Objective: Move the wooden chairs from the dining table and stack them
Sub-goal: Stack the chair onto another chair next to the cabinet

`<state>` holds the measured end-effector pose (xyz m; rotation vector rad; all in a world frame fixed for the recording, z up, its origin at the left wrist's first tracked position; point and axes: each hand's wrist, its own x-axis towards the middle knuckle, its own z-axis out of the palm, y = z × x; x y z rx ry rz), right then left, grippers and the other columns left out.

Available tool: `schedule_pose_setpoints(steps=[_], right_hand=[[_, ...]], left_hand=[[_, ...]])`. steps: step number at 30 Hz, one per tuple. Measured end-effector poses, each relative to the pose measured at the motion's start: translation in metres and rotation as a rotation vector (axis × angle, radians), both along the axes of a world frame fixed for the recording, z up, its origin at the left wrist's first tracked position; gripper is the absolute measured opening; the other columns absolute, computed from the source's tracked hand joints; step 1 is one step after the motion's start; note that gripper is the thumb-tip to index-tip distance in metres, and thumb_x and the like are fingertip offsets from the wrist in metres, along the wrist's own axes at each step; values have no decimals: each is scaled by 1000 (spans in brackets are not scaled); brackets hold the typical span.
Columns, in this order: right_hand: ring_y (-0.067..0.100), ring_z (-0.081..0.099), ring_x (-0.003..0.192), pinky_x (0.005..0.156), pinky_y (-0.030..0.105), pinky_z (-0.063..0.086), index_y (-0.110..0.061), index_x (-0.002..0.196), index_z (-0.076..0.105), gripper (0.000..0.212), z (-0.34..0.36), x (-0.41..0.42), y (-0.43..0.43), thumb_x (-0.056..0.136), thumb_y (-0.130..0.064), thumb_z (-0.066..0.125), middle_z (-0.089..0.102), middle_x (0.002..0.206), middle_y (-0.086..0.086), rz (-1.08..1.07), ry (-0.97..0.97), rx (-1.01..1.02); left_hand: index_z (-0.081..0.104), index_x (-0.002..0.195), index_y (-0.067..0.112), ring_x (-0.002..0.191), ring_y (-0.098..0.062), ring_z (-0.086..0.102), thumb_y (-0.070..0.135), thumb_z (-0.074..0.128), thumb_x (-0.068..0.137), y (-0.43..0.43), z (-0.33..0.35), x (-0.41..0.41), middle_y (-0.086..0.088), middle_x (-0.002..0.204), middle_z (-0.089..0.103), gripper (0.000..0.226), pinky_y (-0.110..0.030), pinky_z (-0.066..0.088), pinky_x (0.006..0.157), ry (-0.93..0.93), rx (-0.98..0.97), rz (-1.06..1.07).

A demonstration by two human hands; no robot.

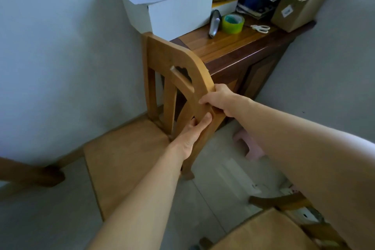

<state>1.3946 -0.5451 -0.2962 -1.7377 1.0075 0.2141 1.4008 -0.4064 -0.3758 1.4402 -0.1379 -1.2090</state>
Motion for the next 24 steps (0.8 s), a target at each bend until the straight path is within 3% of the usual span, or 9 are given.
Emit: schedule_pose_setpoints(steps=[3,5,7,12,14,16,18,21,24], right_hand=[[22,58,92,66,34,47,-18,130,44,59,1,-4,2,78,-24,73,56,103,5,24,-25,-60],[20,57,88,65,33,48,-18,122,44,53,1,-11,4,78,-24,72,56,101,5,46,-21,-81],[19,58,88,65,32,49,-18,118,43,50,-1,-20,7,78,-25,72,55,101,5,70,-26,-91],[16,56,83,59,27,47,-20,109,39,45,-3,-48,19,79,-25,73,53,95,3,80,-45,-99],[15,56,80,54,25,45,-19,107,40,43,-5,-62,24,79,-25,72,53,94,3,88,-38,-116],[15,56,77,51,24,43,-19,107,40,42,-4,-79,28,80,-27,72,53,92,3,100,-29,-134],[15,55,76,49,24,42,-20,108,40,42,-3,-97,31,81,-27,72,52,91,2,98,-18,-126],[15,54,76,48,24,42,-18,109,42,42,-2,-127,31,81,-24,72,52,92,3,94,-18,-108],[16,55,79,49,25,42,-17,112,43,43,1,-155,30,82,-24,72,53,94,3,97,-13,-119]], left_hand=[[50,131,34,103,-10,54,80,70,55,-2,3,-4,10,120,61,91,-41,33,106,32,8,75],[54,108,40,93,-6,56,78,69,59,0,5,-9,13,107,64,64,-39,36,99,65,-10,110],[54,103,39,93,-6,56,76,70,59,5,6,-17,13,105,64,59,-37,37,97,71,-14,99],[58,115,30,110,-17,53,75,70,52,20,12,-47,8,112,66,78,-42,33,110,71,11,87],[61,112,29,105,-14,57,74,72,49,26,13,-61,10,106,71,78,-38,40,102,73,24,86],[64,110,27,96,-6,61,74,71,51,32,17,-78,13,95,77,76,-25,50,82,82,25,80],[66,111,25,93,-4,63,74,71,51,37,19,-95,13,93,78,78,-21,51,67,94,28,76],[65,121,20,103,-10,62,77,75,45,39,21,-124,6,107,76,95,-25,49,72,101,32,64],[63,128,19,108,-12,61,75,74,49,35,24,-151,3,115,73,98,-26,48,74,106,34,57]])
